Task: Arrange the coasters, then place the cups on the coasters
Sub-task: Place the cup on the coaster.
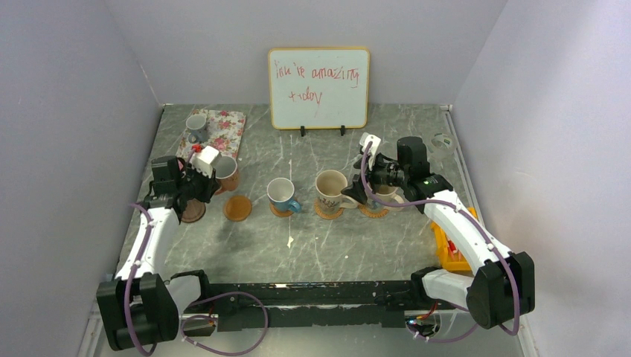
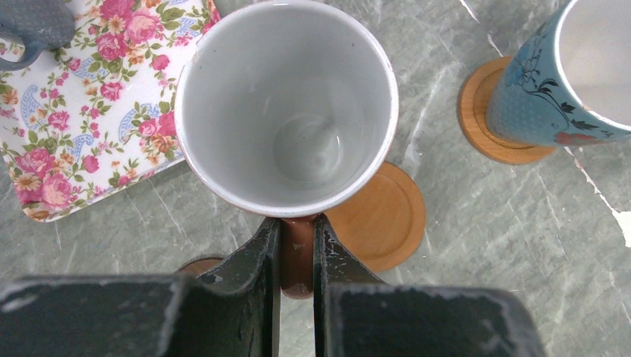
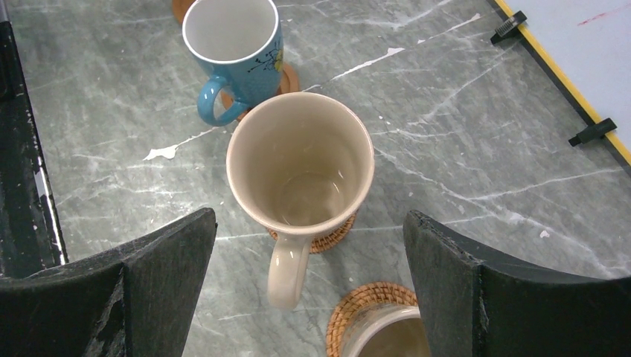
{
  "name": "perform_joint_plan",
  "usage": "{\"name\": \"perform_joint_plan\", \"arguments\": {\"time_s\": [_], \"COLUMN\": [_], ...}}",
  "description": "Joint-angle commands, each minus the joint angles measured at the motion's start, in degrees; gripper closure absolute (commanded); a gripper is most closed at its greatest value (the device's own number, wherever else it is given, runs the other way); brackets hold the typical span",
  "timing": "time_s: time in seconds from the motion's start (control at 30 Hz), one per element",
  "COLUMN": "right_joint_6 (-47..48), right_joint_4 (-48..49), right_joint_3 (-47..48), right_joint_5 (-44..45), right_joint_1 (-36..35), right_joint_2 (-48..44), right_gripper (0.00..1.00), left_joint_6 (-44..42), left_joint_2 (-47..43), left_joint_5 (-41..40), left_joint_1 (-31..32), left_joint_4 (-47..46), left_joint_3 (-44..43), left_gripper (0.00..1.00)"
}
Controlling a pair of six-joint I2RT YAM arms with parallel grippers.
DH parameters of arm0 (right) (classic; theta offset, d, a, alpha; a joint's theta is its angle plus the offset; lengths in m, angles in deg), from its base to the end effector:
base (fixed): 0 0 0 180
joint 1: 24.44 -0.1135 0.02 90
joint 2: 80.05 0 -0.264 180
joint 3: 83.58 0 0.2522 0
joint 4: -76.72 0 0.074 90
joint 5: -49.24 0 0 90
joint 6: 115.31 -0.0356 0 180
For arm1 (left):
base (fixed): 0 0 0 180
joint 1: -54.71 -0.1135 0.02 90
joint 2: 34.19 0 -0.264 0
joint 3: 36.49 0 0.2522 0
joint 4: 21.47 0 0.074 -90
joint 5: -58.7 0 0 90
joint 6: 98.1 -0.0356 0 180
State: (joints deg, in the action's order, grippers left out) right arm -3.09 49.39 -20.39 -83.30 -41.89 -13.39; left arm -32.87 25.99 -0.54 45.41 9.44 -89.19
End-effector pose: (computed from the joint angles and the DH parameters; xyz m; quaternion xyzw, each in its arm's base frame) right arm 0.2344 0.0989 0.2893 -0.4435 0.7014 0.2960 0.4730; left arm 0.2208 0.0177 0.2448 0.2312 0.8446 -0.1053 0.4713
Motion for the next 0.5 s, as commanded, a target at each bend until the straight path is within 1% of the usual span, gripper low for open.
{"name": "perform_joint_plan", "arguments": {"time_s": [0.0,0.2,0.47], "right_joint_6": [-0.17,-0.01,0.05], "right_joint_4": [1.09,1.16,1.08], "right_joint_3": [1.0,0.93,1.02], "right_joint_5": [-1.93,-1.59,-1.57], "right_joint_1": [-0.31,-0.33,-0.3], "right_joint_2": [-0.58,-0.72,-0.65], "right_gripper": [0.0,0.0,0.0], "left_joint_6": [-1.83,-4.48,-4.99], "left_joint_2": [-3.05,-4.69,-9.14], "left_joint_5": [3.04,4.92,5.51], "left_joint_1": [0.01,0.04,0.04], "left_joint_4": [-4.49,-2.47,-0.25], "left_joint_3": [0.68,1.94,3.56], "left_gripper": [0.95,0.95,0.95]}}
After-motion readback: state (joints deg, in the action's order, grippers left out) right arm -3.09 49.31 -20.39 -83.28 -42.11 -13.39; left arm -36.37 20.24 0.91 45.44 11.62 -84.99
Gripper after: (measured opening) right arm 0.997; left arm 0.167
